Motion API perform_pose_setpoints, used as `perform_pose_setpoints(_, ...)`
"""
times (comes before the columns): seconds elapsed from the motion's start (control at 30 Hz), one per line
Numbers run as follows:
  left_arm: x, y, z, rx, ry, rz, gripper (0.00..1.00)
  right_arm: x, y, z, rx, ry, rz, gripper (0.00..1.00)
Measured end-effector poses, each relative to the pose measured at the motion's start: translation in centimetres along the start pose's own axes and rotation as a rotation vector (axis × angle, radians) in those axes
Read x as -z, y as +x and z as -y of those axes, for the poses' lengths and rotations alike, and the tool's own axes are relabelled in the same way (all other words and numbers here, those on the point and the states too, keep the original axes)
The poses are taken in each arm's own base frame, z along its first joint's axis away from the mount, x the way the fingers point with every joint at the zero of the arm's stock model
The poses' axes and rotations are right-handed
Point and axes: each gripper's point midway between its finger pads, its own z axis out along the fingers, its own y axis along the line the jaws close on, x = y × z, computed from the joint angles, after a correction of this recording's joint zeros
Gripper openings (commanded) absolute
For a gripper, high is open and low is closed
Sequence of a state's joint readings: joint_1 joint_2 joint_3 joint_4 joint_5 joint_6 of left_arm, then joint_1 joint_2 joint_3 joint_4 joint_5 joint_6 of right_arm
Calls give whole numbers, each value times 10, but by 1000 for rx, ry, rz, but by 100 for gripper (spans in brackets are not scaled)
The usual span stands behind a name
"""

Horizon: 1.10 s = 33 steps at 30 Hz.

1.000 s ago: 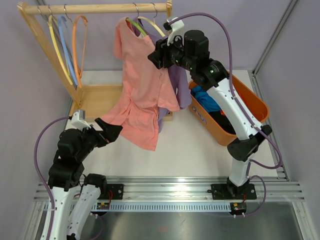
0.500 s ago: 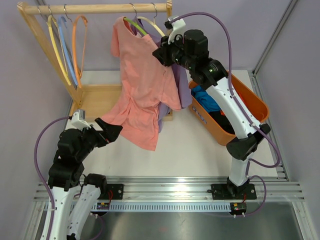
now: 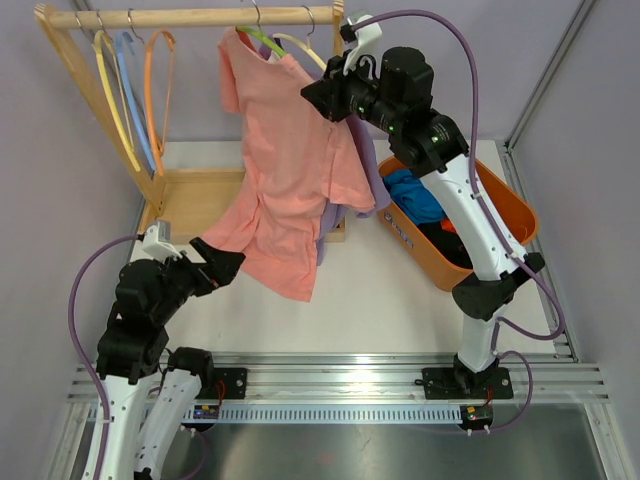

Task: Remove the t-shirt from the hanger
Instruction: Grab a hanger with a tshirt on it with the right arm

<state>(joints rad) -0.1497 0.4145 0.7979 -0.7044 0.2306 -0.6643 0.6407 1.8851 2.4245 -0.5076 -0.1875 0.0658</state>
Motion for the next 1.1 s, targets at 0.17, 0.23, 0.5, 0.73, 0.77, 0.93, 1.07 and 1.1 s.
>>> perform_pose_setpoints(0.17, 0, 1, -1, 0, -2, -2, 99, 0, 0, -6, -9, -31, -2, 0)
perform_pose_setpoints(0.23, 0, 1, -1, 0, -3, -3, 99, 0, 2, -7, -9, -47, -5, 0)
perform_pose_setpoints(0.5, 1, 1, -1, -16, 1, 0, 99, 25, 33, -6, -13, -157, -92, 0)
perform_pose_setpoints(0.73, 8, -7, 10, -137, 60, 22, 99, 74, 55, 2, 40, -241, -156, 0)
perform_pose_setpoints(0.77, 9, -9, 14, -169, 81, 29, 99, 84, 60, 1, 57, -261, -171, 0)
perform_pose_setpoints(0.93, 13, -19, 30, -336, 176, 78, 99, 145, 106, -15, 154, -378, -286, 0)
perform_pose_setpoints(1.07, 12, -23, 38, -502, 253, 121, 99, 191, 142, -27, 188, -459, -377, 0)
perform_pose_setpoints(1.1, 10, -22, 39, -553, 272, 127, 99, 201, 150, -30, 195, -477, -401, 0)
